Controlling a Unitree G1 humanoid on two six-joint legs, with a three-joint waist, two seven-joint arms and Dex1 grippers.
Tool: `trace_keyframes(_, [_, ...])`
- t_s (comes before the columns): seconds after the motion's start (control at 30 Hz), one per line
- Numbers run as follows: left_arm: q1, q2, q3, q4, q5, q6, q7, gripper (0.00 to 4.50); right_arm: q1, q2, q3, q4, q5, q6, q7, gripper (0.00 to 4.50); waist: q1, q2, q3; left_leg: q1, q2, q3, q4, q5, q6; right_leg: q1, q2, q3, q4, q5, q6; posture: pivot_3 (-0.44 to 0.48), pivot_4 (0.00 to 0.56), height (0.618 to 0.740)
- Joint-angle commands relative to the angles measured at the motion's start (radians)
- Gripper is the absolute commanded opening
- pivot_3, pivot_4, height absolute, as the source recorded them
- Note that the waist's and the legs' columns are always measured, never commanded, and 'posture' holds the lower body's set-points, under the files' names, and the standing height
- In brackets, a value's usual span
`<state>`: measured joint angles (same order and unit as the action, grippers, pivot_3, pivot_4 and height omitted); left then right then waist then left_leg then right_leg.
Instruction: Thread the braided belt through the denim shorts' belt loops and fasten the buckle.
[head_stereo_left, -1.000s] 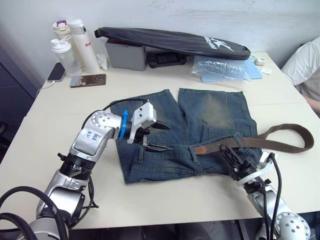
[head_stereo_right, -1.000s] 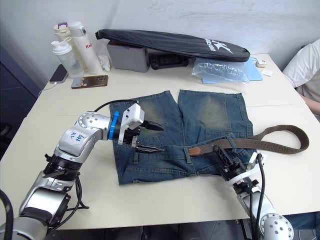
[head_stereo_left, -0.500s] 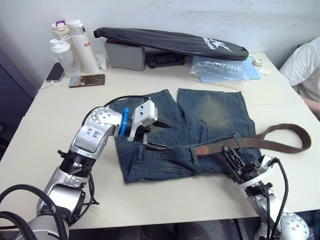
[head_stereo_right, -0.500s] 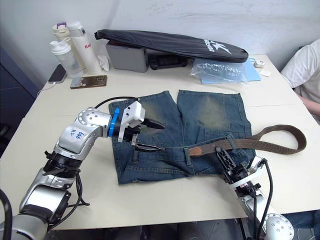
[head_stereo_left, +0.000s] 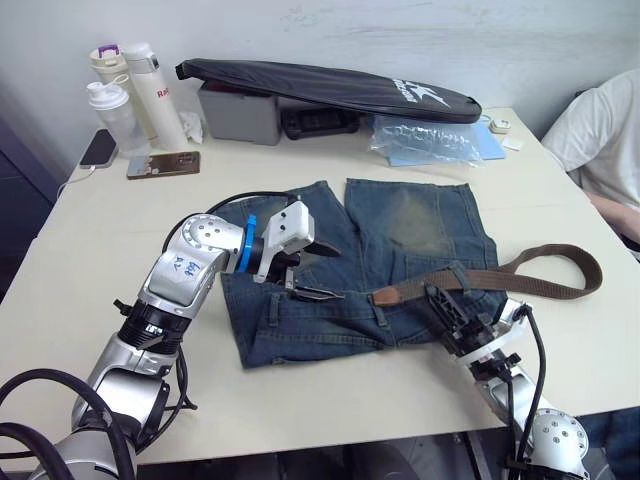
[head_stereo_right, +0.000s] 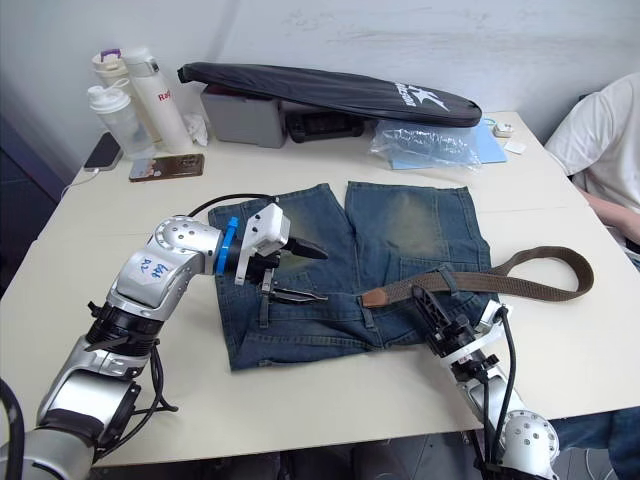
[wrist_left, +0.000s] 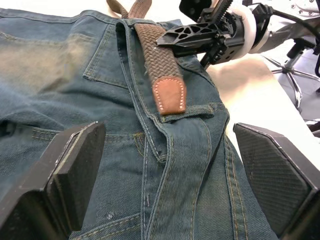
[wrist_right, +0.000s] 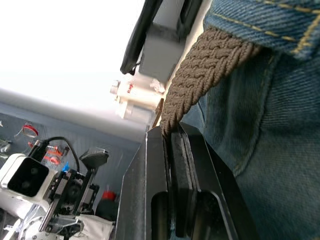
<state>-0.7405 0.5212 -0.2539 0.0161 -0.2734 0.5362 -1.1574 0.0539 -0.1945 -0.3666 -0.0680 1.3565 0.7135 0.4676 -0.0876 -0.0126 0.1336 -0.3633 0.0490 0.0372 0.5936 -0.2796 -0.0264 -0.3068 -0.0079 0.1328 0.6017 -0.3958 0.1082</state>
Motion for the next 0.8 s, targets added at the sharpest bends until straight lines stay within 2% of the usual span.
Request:
trace_keyframes(0.03, [-0.008, 0.004, 0.005, -0.028, -0.006, -0.002, -0.001, 4.50, 0.014, -0.014, -0.036, 0.062, -0.025, 0.001, -0.019, 0.01, 0.003, 0.000, 0.000, 0.000, 0.000, 0.000, 0.000, 0.000, 0.000, 0.000, 0.000, 0.000, 0.000, 0.000, 0.000, 0.000, 0.150, 0.740])
trace_keyframes(0.13, [-0.008, 0.003, 0.004, -0.026, -0.005, -0.004, 0.000, 4.50, 0.027, -0.047, -0.054, 0.054, -0.030, 0.022, -0.006, 0.01, 0.006, 0.000, 0.000, 0.005, -0.002, 0.000, 0.000, 0.000, 0.000, 0.001, -0.002, 0.000, -0.001, 0.000, 0.000, 0.000, 0.150, 0.740])
trace_keyframes(0.37, [-0.003, 0.003, 0.004, -0.034, -0.005, -0.005, 0.001, 4.50, 0.077, -0.147, -0.083, 0.017, -0.073, 0.030, 0.017, 0.01, 0.035, 0.001, 0.000, 0.003, -0.003, 0.000, 0.000, -0.001, 0.002, 0.001, -0.005, 0.000, -0.005, 0.000, -0.001, 0.000, 0.150, 0.740])
trace_keyframes(0.57, [0.009, 0.006, 0.005, -0.045, -0.006, -0.003, 0.005, 4.50, 0.066, -0.169, -0.158, 0.047, -0.037, 0.008, 0.022, 0.01, 0.053, 0.003, -0.001, -0.001, -0.004, -0.001, 0.000, -0.003, 0.003, 0.000, -0.007, -0.003, -0.008, 0.001, -0.001, 0.000, 0.150, 0.740])
trace_keyframes(0.8, [0.011, 0.009, 0.004, -0.051, -0.007, -0.001, 0.001, 4.50, 0.047, -0.163, -0.179, 0.091, -0.035, 0.012, 0.038, 0.01, 0.059, 0.004, -0.001, -0.004, -0.006, -0.001, 0.000, -0.002, 0.005, 0.000, -0.015, -0.015, -0.010, 0.001, -0.001, 0.000, 0.150, 0.740])
